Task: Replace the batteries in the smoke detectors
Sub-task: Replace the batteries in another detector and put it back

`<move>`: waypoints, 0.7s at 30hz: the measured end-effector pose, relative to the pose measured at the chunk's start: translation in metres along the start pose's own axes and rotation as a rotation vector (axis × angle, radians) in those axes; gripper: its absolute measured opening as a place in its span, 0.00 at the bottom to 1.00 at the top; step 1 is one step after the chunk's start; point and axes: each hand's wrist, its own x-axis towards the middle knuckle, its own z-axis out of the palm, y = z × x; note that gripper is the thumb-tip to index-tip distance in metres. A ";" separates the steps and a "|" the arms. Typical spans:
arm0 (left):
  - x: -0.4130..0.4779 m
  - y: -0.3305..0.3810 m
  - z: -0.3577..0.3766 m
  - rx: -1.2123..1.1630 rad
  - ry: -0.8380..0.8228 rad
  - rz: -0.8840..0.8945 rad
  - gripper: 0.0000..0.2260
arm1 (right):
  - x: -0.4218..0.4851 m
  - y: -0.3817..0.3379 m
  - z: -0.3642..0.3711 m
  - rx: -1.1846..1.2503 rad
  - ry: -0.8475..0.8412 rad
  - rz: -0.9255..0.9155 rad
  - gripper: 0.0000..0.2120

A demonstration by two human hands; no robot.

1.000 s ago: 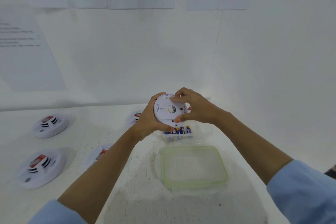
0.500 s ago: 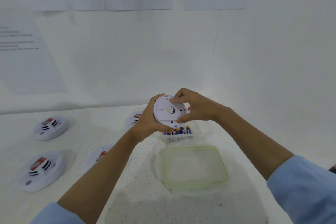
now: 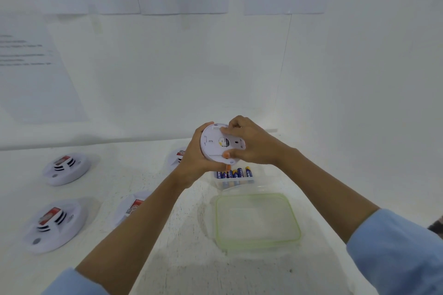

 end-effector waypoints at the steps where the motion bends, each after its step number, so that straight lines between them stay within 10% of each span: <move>1: 0.000 -0.001 0.000 0.008 0.018 0.004 0.43 | -0.001 0.000 0.002 0.003 0.009 0.010 0.22; 17: 0.000 0.001 -0.001 0.103 0.040 0.077 0.47 | -0.002 -0.004 0.005 0.137 0.054 0.073 0.25; 21: 0.002 0.020 -0.001 0.291 0.016 0.194 0.30 | -0.001 -0.006 0.009 0.497 0.095 0.182 0.25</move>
